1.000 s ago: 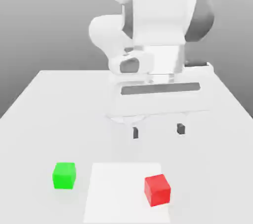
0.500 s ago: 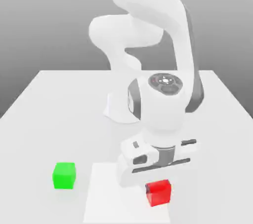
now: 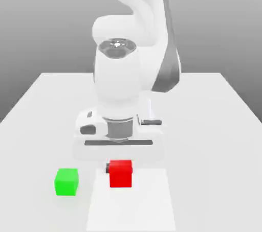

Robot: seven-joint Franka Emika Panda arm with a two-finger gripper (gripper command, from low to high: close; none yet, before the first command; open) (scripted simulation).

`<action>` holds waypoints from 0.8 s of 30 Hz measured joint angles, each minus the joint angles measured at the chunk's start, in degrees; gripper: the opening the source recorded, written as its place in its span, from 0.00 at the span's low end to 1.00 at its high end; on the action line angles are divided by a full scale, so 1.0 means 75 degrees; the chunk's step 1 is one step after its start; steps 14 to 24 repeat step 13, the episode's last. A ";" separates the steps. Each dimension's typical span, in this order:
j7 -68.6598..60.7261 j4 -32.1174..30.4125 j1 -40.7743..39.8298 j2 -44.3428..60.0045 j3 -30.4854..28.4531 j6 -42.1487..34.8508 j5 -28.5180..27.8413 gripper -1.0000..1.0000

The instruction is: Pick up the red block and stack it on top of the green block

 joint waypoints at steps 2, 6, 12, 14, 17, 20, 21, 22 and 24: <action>0.0054 -0.0136 -0.0516 -0.0245 -0.0287 -0.0108 -0.0017 0.00; 0.0045 -0.0308 -0.1073 -0.0237 -0.0597 0.0071 0.0077 0.00; -0.0290 -0.0270 -0.1212 0.0969 -0.0359 0.1225 0.0554 1.00; -0.0290 -0.0270 -0.1212 0.0969 -0.0359 0.1225 0.0554 1.00; -0.0290 -0.0270 -0.1212 0.0969 -0.0359 0.1225 0.0554 1.00; -0.0290 -0.0270 -0.1212 0.0969 -0.0359 0.1225 0.0554 1.00; -0.0290 -0.0270 -0.1212 0.0969 -0.0359 0.1225 0.0554 1.00; -0.0290 -0.0270 -0.1212 0.0969 -0.0359 0.1225 0.0554 1.00; -0.0290 -0.0270 -0.1212 0.0969 -0.0359 0.1225 0.0554 1.00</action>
